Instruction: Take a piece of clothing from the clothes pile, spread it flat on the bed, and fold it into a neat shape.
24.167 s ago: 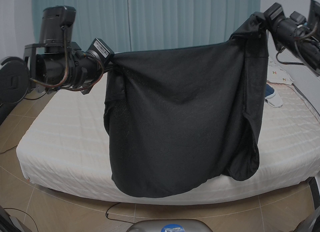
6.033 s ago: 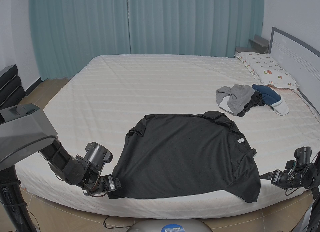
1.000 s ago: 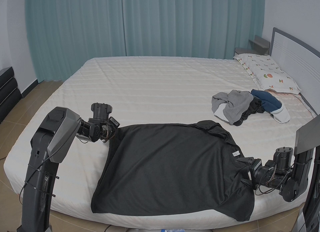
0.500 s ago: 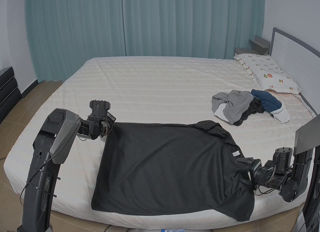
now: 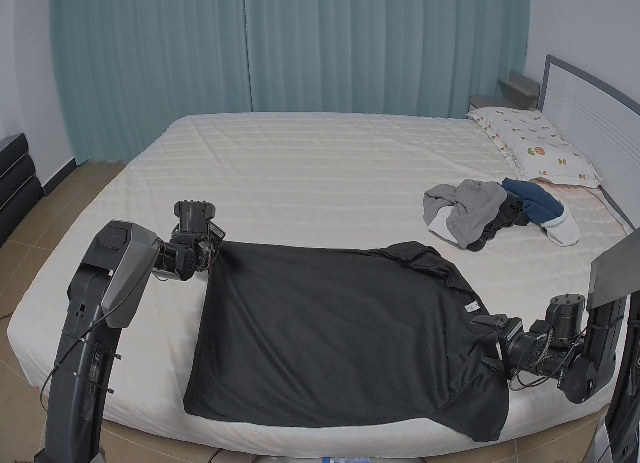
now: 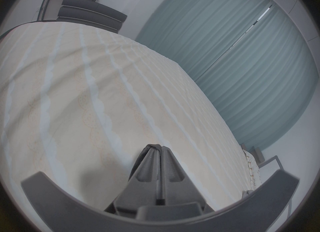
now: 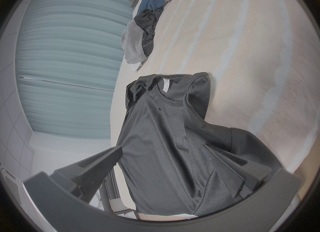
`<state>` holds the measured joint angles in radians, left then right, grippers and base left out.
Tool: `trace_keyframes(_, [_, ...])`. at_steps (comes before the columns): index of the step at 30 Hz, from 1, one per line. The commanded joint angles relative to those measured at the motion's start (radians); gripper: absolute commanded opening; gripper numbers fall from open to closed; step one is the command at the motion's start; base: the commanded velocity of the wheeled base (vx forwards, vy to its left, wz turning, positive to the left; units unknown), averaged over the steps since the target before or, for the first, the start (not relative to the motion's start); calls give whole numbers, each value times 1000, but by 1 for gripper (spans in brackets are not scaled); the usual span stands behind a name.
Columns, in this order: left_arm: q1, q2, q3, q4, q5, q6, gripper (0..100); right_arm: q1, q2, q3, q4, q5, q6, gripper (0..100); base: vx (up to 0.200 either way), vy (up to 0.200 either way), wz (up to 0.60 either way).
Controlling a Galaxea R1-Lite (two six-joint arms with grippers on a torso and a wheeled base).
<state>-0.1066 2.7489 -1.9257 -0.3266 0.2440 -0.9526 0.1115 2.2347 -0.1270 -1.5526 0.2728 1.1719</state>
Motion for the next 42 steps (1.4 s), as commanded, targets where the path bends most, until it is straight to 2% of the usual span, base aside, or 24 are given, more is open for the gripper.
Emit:
trace_keyframes(1, [10,3,-1,0,3,-5,0,0,2,0,-11,0,0,100,0,0,0])
trace_keyframes(12, [16,3,-1,-3,4,-6,0,0,0,0,-12,0,2,100,0,0,0])
trace_keyframes(13, [16,3,-1,-3,3,-6,100,0,-1,0,-12,0,5,100,0,0,0])
trace_keyframes(17, [16,1,1,4,0,-9,100,-7,-17,-5,-14,-1,14,100,0,0,0])
trace_keyframes(21, [18,-15,28,12,-2,-29,100,-3,-130,-8,-11,-6,14,100,0,0,0])
trace_keyframes(25, [21,-94,110,12,-31,-98,100,0,-170,-33,-8,-6,3,100,0,0,0])
trace_keyframes(30, [34,-130,131,12,-80,-167,100,13,-135,-125,65,-7,-41,100,0,0,0])
trace_keyframes(31, [38,-144,134,12,-101,-213,100,13,-135,-212,175,-9,-103,100,0,0,0])
trace_keyframes(32, [38,-144,134,12,-101,-213,100,13,-135,-212,175,-9,-103,100,0,0,0])
trace_keyframes(33, [44,-166,154,14,-144,-245,100,20,-148,-310,324,-21,-146,100,0,0,0])
trace_keyframes(37, [51,-218,226,12,-258,-282,100,79,-155,-513,594,-102,-161,100,0,0,0])
trace_keyframes(39, [59,-242,264,11,-316,-293,100,122,-129,-652,744,-136,-195,100,0,0,0])
trace_keyframes(41, [61,-245,272,11,-327,-296,100,140,-115,-695,782,-141,-215,100,0,0,0])
trace_keyframes(42, [62,-241,274,11,-331,-298,100,163,-86,-758,822,-147,-253,100,0,0,0])
